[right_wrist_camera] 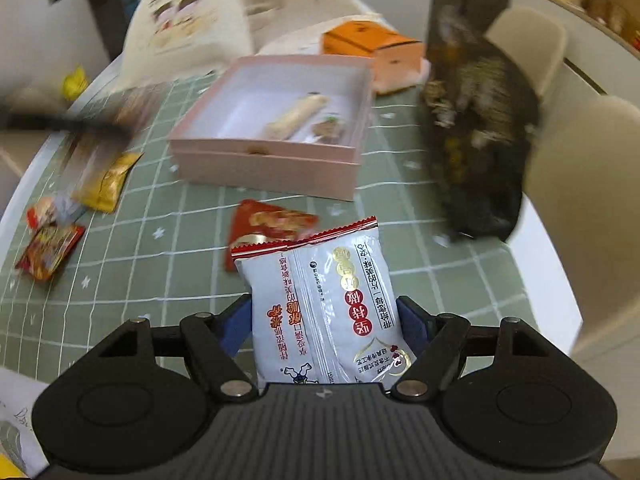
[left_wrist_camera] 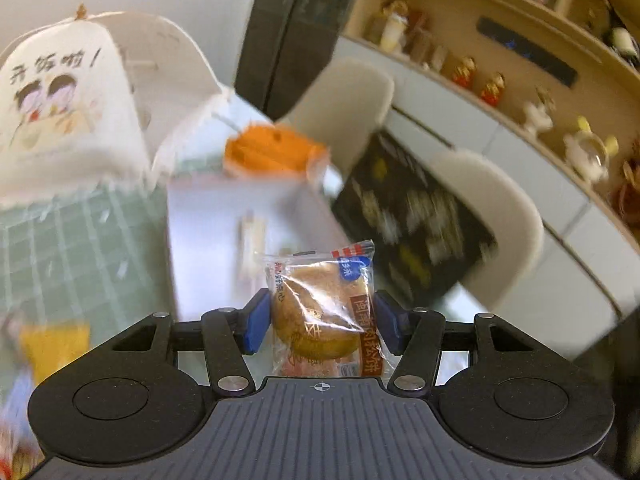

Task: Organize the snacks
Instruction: 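Place the white biscuit pack and round cake pack into the pink box, then grasp the red quail-egg pouch with the right gripper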

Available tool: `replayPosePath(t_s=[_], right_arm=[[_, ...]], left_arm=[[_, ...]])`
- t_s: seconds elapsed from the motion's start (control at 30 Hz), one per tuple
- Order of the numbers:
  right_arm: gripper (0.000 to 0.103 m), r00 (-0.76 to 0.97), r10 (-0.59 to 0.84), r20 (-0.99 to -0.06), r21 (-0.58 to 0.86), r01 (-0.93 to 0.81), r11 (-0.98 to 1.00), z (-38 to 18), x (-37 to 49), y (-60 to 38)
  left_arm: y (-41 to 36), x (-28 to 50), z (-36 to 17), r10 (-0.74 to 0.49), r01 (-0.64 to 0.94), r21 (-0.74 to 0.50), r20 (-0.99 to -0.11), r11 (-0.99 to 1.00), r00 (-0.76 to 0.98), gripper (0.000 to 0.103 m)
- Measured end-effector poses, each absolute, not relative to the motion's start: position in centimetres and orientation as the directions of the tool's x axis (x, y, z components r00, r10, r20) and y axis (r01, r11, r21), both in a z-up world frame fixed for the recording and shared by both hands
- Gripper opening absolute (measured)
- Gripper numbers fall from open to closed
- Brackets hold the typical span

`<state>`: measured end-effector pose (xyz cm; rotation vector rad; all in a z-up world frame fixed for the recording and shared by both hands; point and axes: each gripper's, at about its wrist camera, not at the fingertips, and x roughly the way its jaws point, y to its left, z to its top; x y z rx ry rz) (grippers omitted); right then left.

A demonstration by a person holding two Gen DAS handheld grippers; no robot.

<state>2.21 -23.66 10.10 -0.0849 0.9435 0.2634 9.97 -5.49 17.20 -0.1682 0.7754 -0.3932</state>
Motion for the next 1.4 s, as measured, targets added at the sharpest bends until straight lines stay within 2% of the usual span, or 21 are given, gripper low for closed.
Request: replayPosePath(t_s=[0.07, 0.17, 0.27, 0.33, 0.43, 0.53, 0.67, 0.8, 0.97, 1.27, 1.4], right_arm=[[0.076, 0.568, 0.182, -0.803, 0.054, -0.236, 0.97, 10.0, 1.9, -24.6], [0.076, 0.563, 0.203, -0.802, 0.098, -0.21, 0.973, 9.6, 1.9, -26.0], [0.076, 0.552, 0.193, -0.811, 0.109, -0.183, 0.977, 9.0, 2.1, -26.4], [0.076, 0.555, 0.187, -0.811, 0.111, -0.167, 0.98, 8.7, 1.9, -26.8], [0.076, 0.552, 0.179, -0.814, 0.114, -0.15, 0.982, 8.7, 2.5, -27.3], [0.076, 0.592, 0.214, -0.777, 0.137, -0.173, 0.975, 10.8, 4.2, -26.7], [0.076, 0.624, 0.28, -0.729, 0.211, -0.184, 0.96, 14.5, 9.1, -24.3], [0.077, 0.689, 0.262, -0.676, 0.254, -0.116, 0.96, 17.0, 16.0, -20.8], [0.077, 0.646, 0.213, -0.733, 0.241, -0.046, 0.969, 16.5, 20.4, -17.9], [0.079, 0.521, 0.259, -0.813, 0.327, 0.041, 0.944, 9.9, 12.7, -19.2], [0.08, 0.458, 0.193, -0.868, 0.243, 0.052, 0.969, 6.3, 13.0, -17.0]], left_arm=[[-5.8, 13.9, 17.1, -0.421, 0.262, -0.334, -0.625, 0.905, 0.657, 0.063], [-7.2, 19.3, 14.1, -0.338, 0.202, -0.271, -0.732, 0.941, 0.592, 0.055], [-6.3, 20.3, 12.5, -0.382, 0.143, -0.375, -0.706, 0.916, 0.596, 0.055], [-6.0, 19.4, 12.0, -0.387, 0.148, -0.375, -0.713, 0.915, 0.585, 0.055], [-6.7, 17.1, 11.4, -0.366, 0.219, -0.294, -0.768, 0.93, 0.526, 0.055], [-6.5, 14.0, 10.8, -0.404, 0.285, -0.302, -0.803, 0.91, 0.439, 0.055], [-5.2, 9.9, 9.7, -0.376, 0.288, -0.281, -0.851, 0.916, 0.367, 0.055], [-3.5, 6.5, 8.7, -0.394, 0.299, -0.299, -0.856, 0.906, 0.336, 0.055], [-1.5, 4.4, 7.9, -0.406, 0.292, -0.312, -0.84, 0.904, 0.36, 0.055], [2.1, 3.5, 6.4, -0.419, 0.279, -0.335, -0.84, 0.9, 0.345, 0.055], [3.1, 3.3, 5.8, -0.411, 0.246, -0.342, -0.845, 0.907, 0.341, 0.055]])
